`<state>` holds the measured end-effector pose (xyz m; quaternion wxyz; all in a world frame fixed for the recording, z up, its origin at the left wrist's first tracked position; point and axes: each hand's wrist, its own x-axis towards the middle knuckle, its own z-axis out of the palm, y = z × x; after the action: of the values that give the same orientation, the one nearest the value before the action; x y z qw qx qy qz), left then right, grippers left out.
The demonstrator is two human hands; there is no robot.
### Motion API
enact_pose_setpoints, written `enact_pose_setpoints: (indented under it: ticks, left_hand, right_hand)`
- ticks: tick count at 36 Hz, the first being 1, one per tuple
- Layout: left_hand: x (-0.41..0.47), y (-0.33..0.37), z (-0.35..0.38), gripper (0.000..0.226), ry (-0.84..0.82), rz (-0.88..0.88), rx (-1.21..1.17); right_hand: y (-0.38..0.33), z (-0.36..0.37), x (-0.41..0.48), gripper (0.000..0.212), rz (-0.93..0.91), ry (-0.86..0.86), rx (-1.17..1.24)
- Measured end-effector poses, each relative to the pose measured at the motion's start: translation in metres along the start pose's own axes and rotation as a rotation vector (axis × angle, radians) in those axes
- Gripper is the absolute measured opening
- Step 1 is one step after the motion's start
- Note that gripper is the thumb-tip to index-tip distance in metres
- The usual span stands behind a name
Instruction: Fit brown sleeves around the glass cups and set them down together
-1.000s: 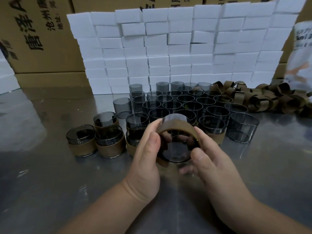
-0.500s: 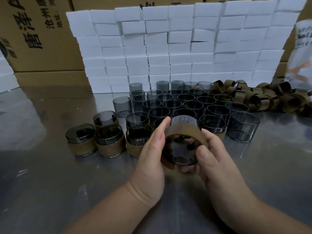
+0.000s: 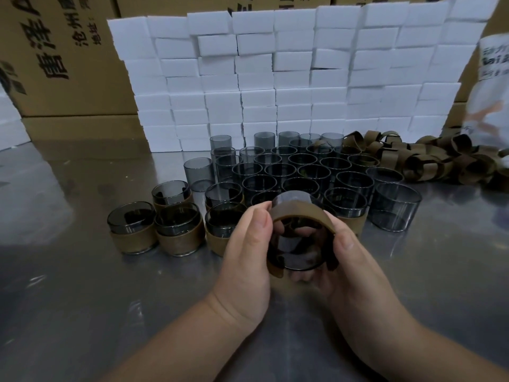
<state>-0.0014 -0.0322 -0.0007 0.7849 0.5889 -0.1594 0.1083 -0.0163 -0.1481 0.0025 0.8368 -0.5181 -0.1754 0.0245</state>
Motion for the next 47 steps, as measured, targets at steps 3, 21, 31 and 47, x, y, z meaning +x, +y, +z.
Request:
enact_pose_setpoints:
  ticks: [3,21,31,47]
  left_hand:
    - [0.0004,0.0006,-0.0007,0.074,0.024,-0.004,-0.006]
    - [0.0017,0.002,-0.0021,0.072,0.061,-0.021,-0.028]
    - [0.001,0.0055,-0.0017,0.071,0.059,-0.001,-0.001]
    - [0.0032,0.0075,-0.0022,0.049,0.007,-0.065,-0.079]
  right_hand:
    - [-0.001,0.0,0.0008,0.098,0.02,-0.024,0.074]
    - [-0.002,0.0045,0.0003,0.089,0.024,-0.053,0.235]
    - [0.0004,0.0015,0.0003,0.073,0.015,-0.054,0.185]
    - [0.0034,0.0009,0.0017,0.071,0.003,-0.045,0.189]
